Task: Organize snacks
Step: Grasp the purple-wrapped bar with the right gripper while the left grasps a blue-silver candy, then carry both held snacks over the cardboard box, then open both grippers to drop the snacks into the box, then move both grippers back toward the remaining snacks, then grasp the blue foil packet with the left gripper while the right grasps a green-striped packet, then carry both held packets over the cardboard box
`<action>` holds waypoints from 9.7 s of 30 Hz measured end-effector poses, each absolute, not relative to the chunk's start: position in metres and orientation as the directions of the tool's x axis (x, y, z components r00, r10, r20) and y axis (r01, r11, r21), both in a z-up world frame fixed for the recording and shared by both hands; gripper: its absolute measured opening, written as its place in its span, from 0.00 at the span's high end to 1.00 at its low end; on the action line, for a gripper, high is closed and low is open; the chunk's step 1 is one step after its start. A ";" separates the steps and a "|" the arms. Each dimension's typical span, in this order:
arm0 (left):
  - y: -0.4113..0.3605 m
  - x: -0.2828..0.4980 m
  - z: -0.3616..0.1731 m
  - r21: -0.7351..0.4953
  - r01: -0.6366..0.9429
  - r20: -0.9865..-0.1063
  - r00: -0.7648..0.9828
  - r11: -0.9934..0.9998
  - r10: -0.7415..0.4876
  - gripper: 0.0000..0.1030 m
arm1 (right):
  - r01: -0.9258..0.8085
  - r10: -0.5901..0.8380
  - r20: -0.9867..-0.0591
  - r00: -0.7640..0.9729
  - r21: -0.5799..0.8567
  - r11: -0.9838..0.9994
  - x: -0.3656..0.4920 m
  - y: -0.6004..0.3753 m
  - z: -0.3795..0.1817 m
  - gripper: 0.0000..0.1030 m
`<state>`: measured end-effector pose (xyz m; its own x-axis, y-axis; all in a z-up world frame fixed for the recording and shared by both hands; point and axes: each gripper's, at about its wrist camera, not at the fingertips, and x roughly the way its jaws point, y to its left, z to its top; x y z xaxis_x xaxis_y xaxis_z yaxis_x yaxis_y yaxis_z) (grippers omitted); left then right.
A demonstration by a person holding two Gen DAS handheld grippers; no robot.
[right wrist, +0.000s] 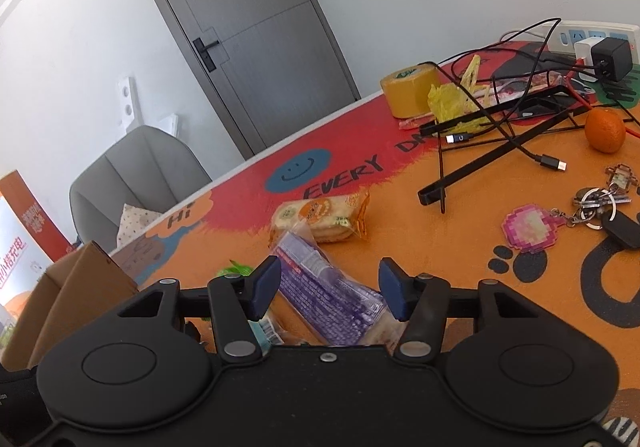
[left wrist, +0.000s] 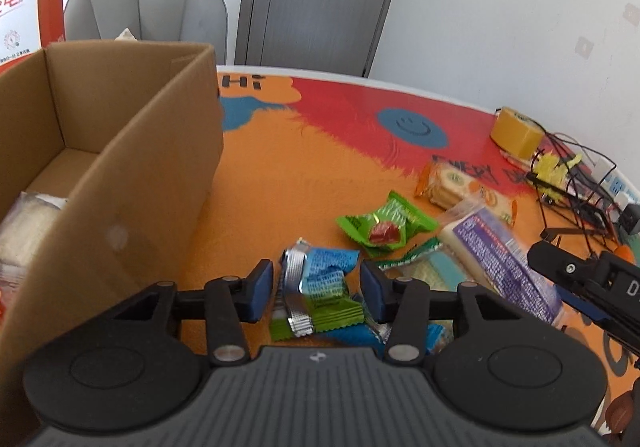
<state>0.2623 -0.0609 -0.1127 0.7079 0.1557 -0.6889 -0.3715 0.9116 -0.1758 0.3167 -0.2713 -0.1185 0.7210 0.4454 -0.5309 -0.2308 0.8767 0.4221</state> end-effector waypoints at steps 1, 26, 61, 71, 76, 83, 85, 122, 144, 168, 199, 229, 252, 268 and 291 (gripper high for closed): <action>-0.061 0.262 -0.113 -0.169 -0.369 -0.685 0.710 0.914 0.160 0.54 | -0.234 0.445 -0.541 0.714 0.415 0.879 0.317 -0.269 -0.120 0.46; -0.072 0.203 -0.083 -0.256 -0.245 -0.581 0.812 0.935 0.054 0.64 | -0.253 0.450 -0.519 0.727 0.406 0.878 0.256 -0.274 -0.121 0.74; -0.017 0.103 -0.014 -0.258 -0.314 -0.422 0.887 0.913 0.186 0.64 | -0.459 0.612 -0.330 0.719 0.436 0.774 0.190 -0.213 -0.055 0.74; 0.026 0.100 -0.011 -0.282 -0.364 -0.411 0.882 0.887 0.231 0.64 | -0.512 0.645 -0.328 0.690 0.409 0.756 0.190 -0.175 -0.044 0.74; 0.047 0.102 -0.012 -0.293 -0.394 -0.409 0.875 0.871 0.258 0.64 | -0.540 0.663 -0.331 0.672 0.394 0.744 0.192 -0.154 -0.041 0.74; 0.069 0.110 -0.019 -0.311 -0.409 -0.426 0.867 0.858 0.259 0.64 | -0.572 0.681 -0.347 0.645 0.373 0.731 0.195 -0.125 -0.039 0.74; 0.075 0.113 -0.021 -0.320 -0.420 -0.436 0.861 0.849 0.261 0.63 | -0.577 0.684 -0.351 0.639 0.369 0.729 0.197 -0.118 -0.039 0.74; 0.061 0.082 -0.022 -0.351 -0.463 -0.424 0.854 0.814 0.303 0.05 | -0.388 0.517 -0.427 0.742 0.356 0.850 0.202 -0.170 -0.040 0.09; -0.040 0.117 -0.012 -0.277 -0.280 -0.404 0.902 0.919 0.153 0.04 | -0.252 0.426 -0.394 0.815 0.421 0.872 0.206 -0.266 -0.046 0.08; -0.091 0.164 -0.054 -0.241 -0.290 -0.544 0.831 0.926 0.118 0.07 | -0.161 0.403 -0.404 0.821 0.514 0.842 0.220 -0.323 -0.081 0.09; -0.095 0.217 -0.114 -0.288 -0.516 -0.647 0.726 0.806 0.234 0.29 | -0.165 0.487 -0.482 0.729 0.566 0.807 0.255 -0.320 -0.127 0.26; -0.073 0.192 -0.079 -0.395 -0.433 -0.500 0.841 0.810 0.206 0.60 | -0.305 0.517 -0.565 0.643 0.431 0.849 0.285 -0.243 -0.123 0.30; -0.059 0.180 -0.071 -0.452 -0.377 -0.470 0.871 0.808 0.143 0.60 | -0.308 0.440 -0.605 0.664 0.315 0.898 0.278 -0.224 -0.124 0.55; -0.051 0.141 -0.033 -0.467 -0.349 -0.379 0.909 0.812 0.172 0.60 | -0.354 0.505 -0.456 0.733 0.378 0.855 0.245 -0.231 -0.070 0.55; 0.058 0.104 0.001 -0.433 -0.427 -0.360 0.889 0.794 0.283 0.60 | -0.500 0.622 -0.362 0.694 0.378 0.779 0.221 -0.148 -0.025 0.55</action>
<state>0.1036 0.0578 0.0012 0.8892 0.2826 -0.3599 -0.4274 0.7937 -0.4328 0.2214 -0.1481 -0.0247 0.6944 0.6219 -0.3621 -0.5004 0.7789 0.3781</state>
